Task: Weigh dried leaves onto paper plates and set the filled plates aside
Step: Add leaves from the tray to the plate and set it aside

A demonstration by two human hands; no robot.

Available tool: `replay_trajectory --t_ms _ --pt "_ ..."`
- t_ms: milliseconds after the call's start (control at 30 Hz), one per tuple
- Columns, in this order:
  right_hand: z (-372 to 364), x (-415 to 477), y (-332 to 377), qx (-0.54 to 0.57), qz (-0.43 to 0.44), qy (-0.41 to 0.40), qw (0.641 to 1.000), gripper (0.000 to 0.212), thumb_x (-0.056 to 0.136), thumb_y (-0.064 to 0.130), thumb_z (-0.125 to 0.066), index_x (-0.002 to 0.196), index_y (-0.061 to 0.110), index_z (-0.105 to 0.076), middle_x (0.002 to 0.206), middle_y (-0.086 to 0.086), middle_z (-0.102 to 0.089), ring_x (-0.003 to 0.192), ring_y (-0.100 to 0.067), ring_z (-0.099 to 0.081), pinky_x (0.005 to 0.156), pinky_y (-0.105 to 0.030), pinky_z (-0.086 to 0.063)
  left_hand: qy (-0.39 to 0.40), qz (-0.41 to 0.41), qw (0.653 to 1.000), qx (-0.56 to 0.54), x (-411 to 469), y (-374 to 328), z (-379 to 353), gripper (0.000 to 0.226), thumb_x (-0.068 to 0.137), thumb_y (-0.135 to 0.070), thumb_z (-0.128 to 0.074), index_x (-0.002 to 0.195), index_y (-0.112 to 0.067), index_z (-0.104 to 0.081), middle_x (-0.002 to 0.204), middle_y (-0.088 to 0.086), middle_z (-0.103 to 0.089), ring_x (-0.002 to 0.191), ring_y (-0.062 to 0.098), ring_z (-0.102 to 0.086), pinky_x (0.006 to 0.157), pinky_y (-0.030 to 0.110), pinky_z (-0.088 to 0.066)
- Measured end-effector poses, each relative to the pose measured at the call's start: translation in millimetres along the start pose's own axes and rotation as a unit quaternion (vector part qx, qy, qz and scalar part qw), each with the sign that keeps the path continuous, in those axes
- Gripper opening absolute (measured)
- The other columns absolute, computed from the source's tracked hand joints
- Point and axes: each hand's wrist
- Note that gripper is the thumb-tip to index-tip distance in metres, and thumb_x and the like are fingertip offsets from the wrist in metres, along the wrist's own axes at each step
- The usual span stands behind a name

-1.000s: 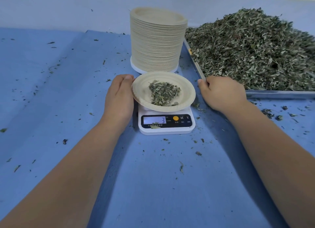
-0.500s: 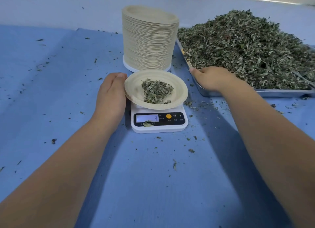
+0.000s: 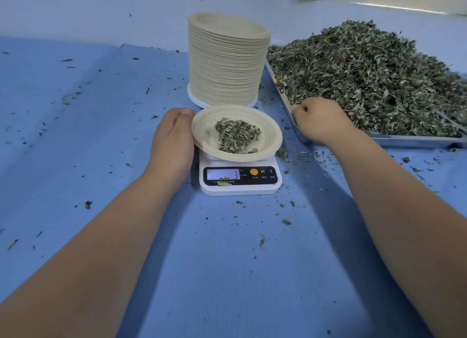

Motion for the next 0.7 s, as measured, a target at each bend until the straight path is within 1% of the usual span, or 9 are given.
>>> replay_trajectory --t_ms 67,167,300,367,467,533,567,600,700 --pt "5 1 -4 0.008 -0.003 -0.045 0.999 0.048 0.106 0.039 -0.041 0.067 0.011 -0.042 0.061 -0.008 -0.045 0.056 -0.027 -0.042 0.051 -0.030 -0.030 0.001 0.002 1.000 -0.002 1 1 0 0.030 0.084 -0.048 -0.043 0.095 -0.035 -0.067 0.084 -0.035 -0.064 0.098 0.000 -0.062 0.102 0.045 -0.052" --pt "13 1 -5 0.011 0.003 -0.091 0.996 0.046 0.106 0.041 -0.042 0.071 0.012 -0.046 0.062 -0.007 -0.048 0.056 -0.028 -0.044 0.052 -0.032 -0.033 0.000 0.004 1.000 -0.001 1 1 1 0.029 0.084 -0.047 -0.043 0.094 -0.035 -0.067 0.083 -0.034 -0.064 0.090 -0.005 -0.061 0.102 0.045 -0.052" --pt "17 1 -2 0.020 0.018 -0.110 0.994 0.043 0.106 0.043 -0.042 0.084 0.009 -0.054 0.067 -0.007 -0.052 0.064 -0.031 -0.050 0.060 -0.040 -0.045 -0.003 0.006 1.000 -0.003 2 1 -1 0.028 0.085 -0.047 -0.044 0.094 -0.034 -0.067 0.084 -0.033 -0.065 0.094 -0.001 -0.062 0.102 0.045 -0.052" --pt "17 1 -3 0.031 0.021 -0.120 0.992 0.044 0.106 0.045 -0.041 0.088 0.008 -0.058 0.068 -0.007 -0.055 0.066 -0.032 -0.053 0.062 -0.041 -0.047 -0.001 0.007 1.000 -0.003 2 1 -1 0.028 0.085 -0.046 -0.044 0.094 -0.033 -0.067 0.085 -0.032 -0.065 0.093 -0.001 -0.062 0.102 0.044 -0.052" --pt "17 0 -7 0.058 0.028 -0.159 0.985 0.043 0.107 0.046 -0.039 0.088 0.011 -0.056 0.065 -0.003 -0.053 0.061 -0.030 -0.053 0.056 -0.038 -0.044 0.000 0.007 1.000 -0.007 2 2 -1 0.029 0.085 -0.045 -0.044 0.095 -0.032 -0.068 0.084 -0.031 -0.065 0.087 -0.006 -0.061 0.101 0.044 -0.052" --pt "17 0 -9 0.072 0.042 -0.192 0.978 0.039 0.107 0.046 -0.040 0.088 0.014 -0.053 0.061 -0.002 -0.051 0.055 -0.027 -0.051 0.052 -0.038 -0.042 -0.001 0.006 1.000 -0.009 2 2 -1 0.027 0.085 -0.045 -0.044 0.094 -0.034 -0.067 0.083 -0.033 -0.065 0.080 -0.012 -0.059 0.099 0.040 -0.053" --pt "17 0 -9 0.080 0.045 -0.206 0.974 0.037 0.106 0.046 -0.041 0.088 0.015 -0.053 0.060 -0.001 -0.051 0.053 -0.027 -0.050 0.051 -0.037 -0.041 -0.003 0.006 1.000 -0.011 2 2 -1 0.026 0.085 -0.046 -0.044 0.094 -0.036 -0.066 0.084 -0.033 -0.065 0.080 -0.013 -0.059 0.098 0.038 -0.052" --pt "18 1 -9 0.086 0.047 -0.210 0.973 0.036 0.106 0.045 -0.043 0.089 0.015 -0.053 0.060 -0.001 -0.051 0.053 -0.026 -0.051 0.051 -0.036 -0.041 -0.005 0.007 1.000 -0.012 2 2 -2 0.026 0.084 -0.047 -0.043 0.094 -0.037 -0.065 0.086 -0.031 -0.066 0.084 -0.011 -0.060 0.098 0.037 -0.052" --pt "19 4 -10 0.061 0.052 -0.176 0.981 0.036 0.104 0.040 -0.051 0.088 0.009 -0.059 0.063 -0.008 -0.057 0.054 -0.029 -0.054 0.050 -0.031 -0.042 -0.009 0.011 1.000 -0.012 2 2 -1 0.026 0.084 -0.049 -0.043 0.094 -0.038 -0.064 0.089 -0.029 -0.066 0.093 -0.005 -0.061 0.099 0.037 -0.052"
Point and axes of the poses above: each hand's wrist, its own x-axis towards the middle knuckle, its own z-axis out of the back of the hand, y = z × x
